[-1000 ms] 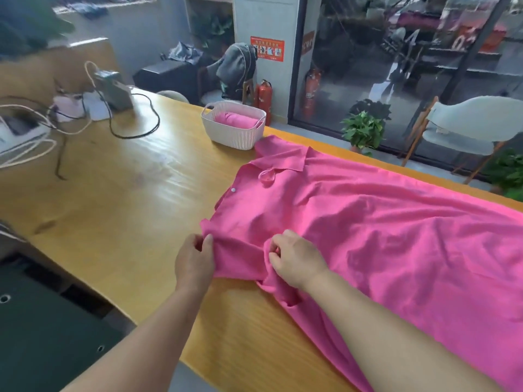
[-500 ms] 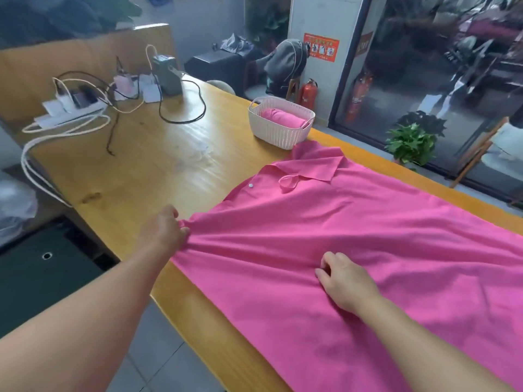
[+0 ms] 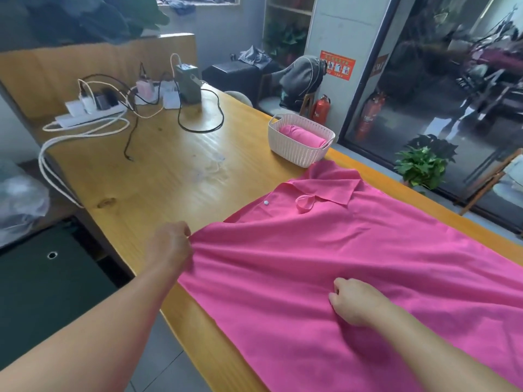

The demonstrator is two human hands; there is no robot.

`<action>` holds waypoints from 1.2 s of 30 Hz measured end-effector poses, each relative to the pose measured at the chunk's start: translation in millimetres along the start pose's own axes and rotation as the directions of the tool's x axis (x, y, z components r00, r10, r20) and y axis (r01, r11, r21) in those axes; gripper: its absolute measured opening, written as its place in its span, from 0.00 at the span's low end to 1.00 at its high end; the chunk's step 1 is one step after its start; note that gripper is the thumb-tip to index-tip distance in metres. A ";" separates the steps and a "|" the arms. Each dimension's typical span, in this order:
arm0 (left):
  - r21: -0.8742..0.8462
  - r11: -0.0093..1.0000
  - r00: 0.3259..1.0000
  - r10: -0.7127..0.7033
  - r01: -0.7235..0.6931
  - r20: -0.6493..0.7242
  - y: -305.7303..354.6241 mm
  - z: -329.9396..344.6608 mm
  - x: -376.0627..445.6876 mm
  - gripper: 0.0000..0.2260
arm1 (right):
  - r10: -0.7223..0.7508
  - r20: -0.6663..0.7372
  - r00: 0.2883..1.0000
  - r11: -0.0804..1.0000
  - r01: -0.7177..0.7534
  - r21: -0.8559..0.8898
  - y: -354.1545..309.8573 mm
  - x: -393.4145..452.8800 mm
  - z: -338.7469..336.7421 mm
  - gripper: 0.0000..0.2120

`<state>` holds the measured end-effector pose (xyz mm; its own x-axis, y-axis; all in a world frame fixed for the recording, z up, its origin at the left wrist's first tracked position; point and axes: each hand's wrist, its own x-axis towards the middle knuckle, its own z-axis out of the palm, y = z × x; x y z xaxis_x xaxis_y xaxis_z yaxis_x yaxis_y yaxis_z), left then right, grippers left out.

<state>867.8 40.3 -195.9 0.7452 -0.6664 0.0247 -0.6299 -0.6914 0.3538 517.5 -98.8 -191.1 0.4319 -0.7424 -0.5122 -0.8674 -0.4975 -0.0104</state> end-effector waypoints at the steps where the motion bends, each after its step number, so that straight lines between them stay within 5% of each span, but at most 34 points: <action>1: 0.002 0.999 0.999 0.047 -0.047 -0.023 4.7 2.2 -2.1 0.08 | -0.011 0.029 1.000 0.999 0.012 -0.042 -0.4 3.5 -5.5 0.09; 4: 0.002 0.989 0.988 0.149 -0.149 -0.039 12.0 10.1 -13.8 0.15 | -0.045 0.049 0.998 0.991 0.050 -0.125 -11.1 12.7 -25.4 0.15; 6: 0.042 0.988 0.989 0.150 -0.149 -0.009 10.4 13.8 -21.2 0.17 | -0.096 -0.059 0.994 0.993 0.091 -0.077 -27.5 20.4 -38.0 0.13; 10: -0.043 0.998 0.998 -0.050 0.049 -0.023 0.3 10.2 -29.3 0.18 | -0.187 -0.297 0.936 0.975 0.214 0.060 -75.6 35.7 -55.2 0.07; 16: -0.200 0.971 0.991 -0.128 0.133 0.038 -20.8 8.2 -26.4 0.10 | 0.031 -0.392 0.919 0.956 0.087 0.282 -95.8 86.0 -82.0 0.08; 21: -0.216 0.952 0.964 0.172 -0.215 -0.200 13.2 14.2 7.5 0.08 | 0.270 -0.390 0.880 0.869 -0.048 0.493 -68.1 129.1 -108.3 0.05; 23: -0.248 0.891 0.919 0.332 -0.379 -0.211 39.3 19.1 22.2 0.04 | 0.344 -0.382 0.858 0.854 -0.116 0.508 -55.0 145.9 -115.2 0.12; 27: -0.286 0.835 0.881 0.463 -0.470 -0.098 91.8 39.4 46.5 0.07 | 0.379 -0.315 0.870 0.906 -0.279 0.319 -30.1 163.5 -117.3 0.30; 30: -0.247 0.847 0.874 0.487 -0.471 0.004 117.8 65.8 68.7 0.15 | 0.373 -0.333 0.866 0.927 -0.332 0.174 -5.8 181.2 -122.7 0.27; 33: -0.190 0.758 0.768 0.640 -0.624 0.030 138.2 85.6 86.0 0.18 | 0.250 -0.359 0.899 0.966 -0.259 0.023 20.6 197.5 -125.8 0.24; 36: -0.098 0.661 0.630 0.743 -0.744 0.226 164.7 94.8 84.6 0.30 | 0.125 -0.356 0.926 0.992 -0.118 0.041 41.4 211.5 -131.2 0.20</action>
<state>806.4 -156.4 -224.1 -0.0484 -0.9966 0.0672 -0.9493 0.0668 0.3071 605.3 -335.2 -187.2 0.3800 -0.9093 -0.1698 -0.9216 -0.3878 0.0144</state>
